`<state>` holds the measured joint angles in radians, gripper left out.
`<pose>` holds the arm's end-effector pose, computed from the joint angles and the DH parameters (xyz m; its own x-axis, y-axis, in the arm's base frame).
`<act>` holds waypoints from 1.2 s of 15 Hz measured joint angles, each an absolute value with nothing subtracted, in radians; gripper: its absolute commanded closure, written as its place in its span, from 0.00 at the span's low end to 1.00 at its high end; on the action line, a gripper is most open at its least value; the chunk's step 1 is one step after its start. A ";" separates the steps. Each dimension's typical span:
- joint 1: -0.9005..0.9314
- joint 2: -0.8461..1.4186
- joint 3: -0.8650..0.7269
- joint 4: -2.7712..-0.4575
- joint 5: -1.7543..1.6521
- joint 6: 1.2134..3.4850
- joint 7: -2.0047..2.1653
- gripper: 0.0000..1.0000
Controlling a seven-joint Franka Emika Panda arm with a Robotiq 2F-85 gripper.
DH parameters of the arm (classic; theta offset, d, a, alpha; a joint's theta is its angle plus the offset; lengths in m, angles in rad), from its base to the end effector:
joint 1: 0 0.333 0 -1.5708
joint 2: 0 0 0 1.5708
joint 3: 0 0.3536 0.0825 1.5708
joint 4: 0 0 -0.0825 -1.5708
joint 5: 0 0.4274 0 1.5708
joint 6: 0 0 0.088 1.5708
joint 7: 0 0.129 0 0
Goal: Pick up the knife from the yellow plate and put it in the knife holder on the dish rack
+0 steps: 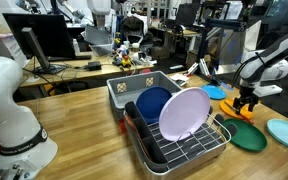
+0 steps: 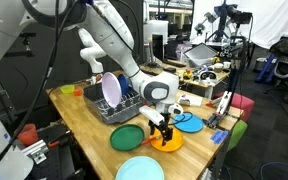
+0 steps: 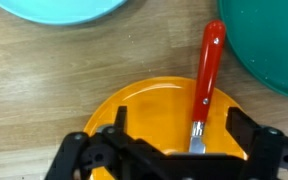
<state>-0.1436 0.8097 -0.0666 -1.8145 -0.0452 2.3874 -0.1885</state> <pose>0.6371 -0.1377 0.0416 0.9694 0.0258 -0.2442 0.0329 -0.9991 0.0252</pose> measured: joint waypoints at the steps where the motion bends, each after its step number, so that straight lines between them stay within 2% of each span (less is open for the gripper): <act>1: -0.142 0.816 -0.067 -1.805 -0.048 2.380 -0.189 0.00; 4: -0.138 0.834 -0.067 -1.783 -0.054 2.373 -0.189 0.34; 9: -0.135 0.850 -0.066 -1.753 -0.059 2.373 -0.189 0.70; 13: -0.132 0.850 -0.064 -1.744 -0.067 2.373 -0.189 0.96; 15: -0.130 0.850 -0.064 -1.743 -0.068 2.373 -0.189 1.00; 16: -0.129 0.850 -0.064 -1.743 -0.069 2.373 -0.188 0.96; 18: -0.129 0.850 -0.064 -1.742 -0.070 2.373 -0.188 0.96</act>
